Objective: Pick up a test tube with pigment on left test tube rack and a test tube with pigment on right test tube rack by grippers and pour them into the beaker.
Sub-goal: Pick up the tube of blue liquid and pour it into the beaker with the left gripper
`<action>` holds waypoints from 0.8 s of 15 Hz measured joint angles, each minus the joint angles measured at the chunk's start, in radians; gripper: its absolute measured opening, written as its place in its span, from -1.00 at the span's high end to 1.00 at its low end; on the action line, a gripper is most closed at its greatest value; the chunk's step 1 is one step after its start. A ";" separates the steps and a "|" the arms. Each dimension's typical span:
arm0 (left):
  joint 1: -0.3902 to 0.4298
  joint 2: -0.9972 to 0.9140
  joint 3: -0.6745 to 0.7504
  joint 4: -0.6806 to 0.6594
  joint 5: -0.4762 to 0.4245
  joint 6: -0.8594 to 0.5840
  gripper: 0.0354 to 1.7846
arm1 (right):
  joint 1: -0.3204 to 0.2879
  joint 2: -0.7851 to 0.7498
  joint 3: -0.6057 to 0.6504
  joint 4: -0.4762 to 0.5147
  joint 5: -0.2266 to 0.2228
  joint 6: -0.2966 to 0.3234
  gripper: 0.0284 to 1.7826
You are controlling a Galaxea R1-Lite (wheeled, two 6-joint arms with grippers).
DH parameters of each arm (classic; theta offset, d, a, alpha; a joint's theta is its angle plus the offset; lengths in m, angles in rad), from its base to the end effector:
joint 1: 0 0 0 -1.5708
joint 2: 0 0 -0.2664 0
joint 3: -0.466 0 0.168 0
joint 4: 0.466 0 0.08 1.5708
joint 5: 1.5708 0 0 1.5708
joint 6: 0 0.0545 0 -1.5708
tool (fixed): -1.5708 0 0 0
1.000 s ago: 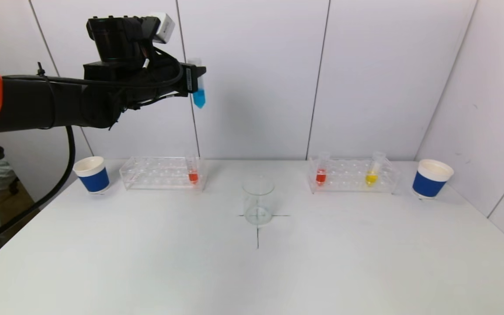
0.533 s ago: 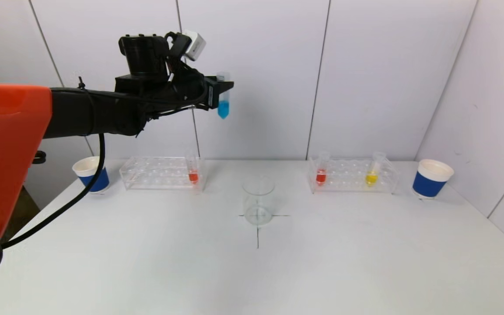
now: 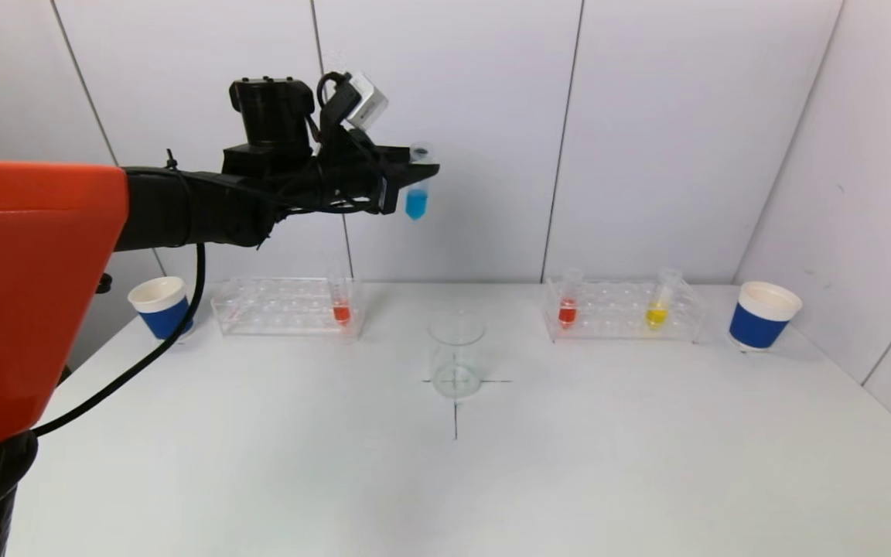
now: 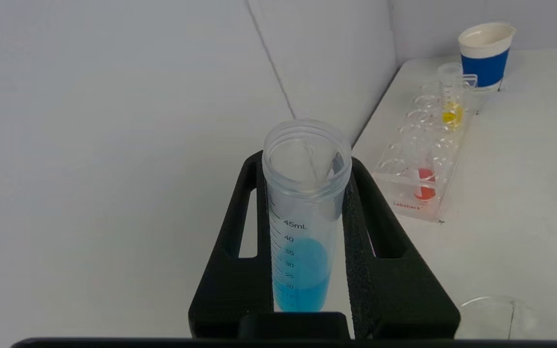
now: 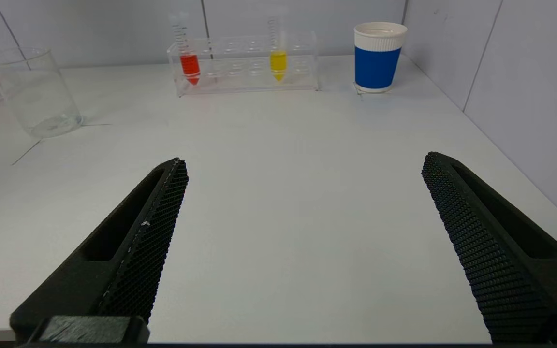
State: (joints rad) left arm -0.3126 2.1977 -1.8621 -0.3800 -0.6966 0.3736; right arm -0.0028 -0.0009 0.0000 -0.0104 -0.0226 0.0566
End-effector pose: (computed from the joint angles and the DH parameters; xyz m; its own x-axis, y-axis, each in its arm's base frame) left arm 0.4122 -0.1700 0.2430 0.5318 -0.8462 0.0340 0.7720 0.5010 0.3911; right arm 0.0181 -0.0013 0.0769 0.9996 -0.0254 0.0113 0.0247 0.9981 0.0568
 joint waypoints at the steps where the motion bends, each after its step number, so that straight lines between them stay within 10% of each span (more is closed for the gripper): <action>1: 0.002 0.009 0.001 0.000 -0.024 0.035 0.54 | 0.000 0.000 0.000 0.000 0.000 0.000 -0.98; 12: 0.005 0.131 0.007 0.008 -0.150 0.479 0.54 | 0.000 0.000 0.000 0.000 0.000 0.000 -0.98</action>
State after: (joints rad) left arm -0.3079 2.3283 -1.8551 -0.3721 -0.8466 0.8528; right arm -0.0028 -0.0009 0.0000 -0.0104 -0.0230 0.0566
